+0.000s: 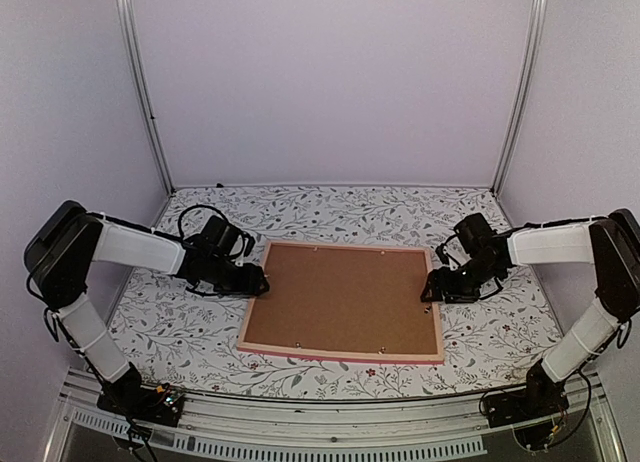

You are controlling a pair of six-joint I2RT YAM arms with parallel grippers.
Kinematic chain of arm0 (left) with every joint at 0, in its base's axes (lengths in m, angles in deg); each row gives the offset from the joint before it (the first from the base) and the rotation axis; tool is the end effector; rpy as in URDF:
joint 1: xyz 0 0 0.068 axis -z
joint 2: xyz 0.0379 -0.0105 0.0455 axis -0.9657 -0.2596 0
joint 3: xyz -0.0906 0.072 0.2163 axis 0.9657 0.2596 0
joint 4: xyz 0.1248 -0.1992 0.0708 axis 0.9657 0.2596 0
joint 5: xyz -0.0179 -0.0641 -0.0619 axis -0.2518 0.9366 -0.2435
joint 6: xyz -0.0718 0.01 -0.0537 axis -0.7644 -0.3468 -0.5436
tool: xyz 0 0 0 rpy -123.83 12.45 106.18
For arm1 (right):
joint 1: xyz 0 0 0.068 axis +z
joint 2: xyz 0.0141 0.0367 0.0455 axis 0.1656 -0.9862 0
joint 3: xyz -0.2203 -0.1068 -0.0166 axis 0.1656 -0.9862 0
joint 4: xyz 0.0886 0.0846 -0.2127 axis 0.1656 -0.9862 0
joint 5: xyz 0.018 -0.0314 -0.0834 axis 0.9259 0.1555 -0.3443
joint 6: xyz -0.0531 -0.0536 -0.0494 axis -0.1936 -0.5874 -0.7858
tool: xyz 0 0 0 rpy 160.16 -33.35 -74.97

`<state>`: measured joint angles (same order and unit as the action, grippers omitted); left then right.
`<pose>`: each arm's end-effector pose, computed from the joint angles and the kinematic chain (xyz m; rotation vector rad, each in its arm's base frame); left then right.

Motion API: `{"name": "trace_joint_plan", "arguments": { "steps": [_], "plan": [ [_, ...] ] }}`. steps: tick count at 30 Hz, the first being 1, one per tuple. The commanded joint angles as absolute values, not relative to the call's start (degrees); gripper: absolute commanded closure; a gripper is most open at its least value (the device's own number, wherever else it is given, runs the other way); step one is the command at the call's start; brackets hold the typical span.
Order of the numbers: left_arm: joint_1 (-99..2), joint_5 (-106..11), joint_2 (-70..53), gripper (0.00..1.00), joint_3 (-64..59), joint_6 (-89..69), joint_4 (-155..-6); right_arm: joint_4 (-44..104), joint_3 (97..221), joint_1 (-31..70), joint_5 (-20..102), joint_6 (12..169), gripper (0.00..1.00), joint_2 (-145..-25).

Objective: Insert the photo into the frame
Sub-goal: Press the fastener onto the backboard.

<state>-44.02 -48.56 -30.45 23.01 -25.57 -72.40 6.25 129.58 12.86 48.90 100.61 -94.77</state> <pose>0.2726 -0.1754 0.0796 0.1287 2.6470 -0.5323 0.2522 0.1274 0.0907 -0.2019 2.8343 0.5466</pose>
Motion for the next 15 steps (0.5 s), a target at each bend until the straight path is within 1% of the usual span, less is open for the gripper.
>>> {"name": "trace_joint_plan", "arguments": {
  "steps": [1, 6, 9, 15],
  "plan": [
    [-44.69, -46.62, -28.86, 0.38, 24.93, -27.23, -74.2, 4.42, 126.75, 13.32, 50.49, 102.94, 0.24, -93.47],
    [-44.54, -46.15, -28.46, 0.39, 25.6, -27.72, -74.61, 4.55, 125.66, 13.41, 50.48, 103.41, 0.31, -93.52],
    [-44.54, -46.09, -28.29, 0.4, 26.06, -27.82, -74.81, 4.32, 125.33, 13.4, 49.91, 103.49, 0.37, -93.61],
    [-44.47, -45.99, -28.04, 0.4, 26.29, -28.16, -74.86, 4.58, 125.59, 13.43, 49.55, 103.69, 0.39, -95.45]
  ]
}}
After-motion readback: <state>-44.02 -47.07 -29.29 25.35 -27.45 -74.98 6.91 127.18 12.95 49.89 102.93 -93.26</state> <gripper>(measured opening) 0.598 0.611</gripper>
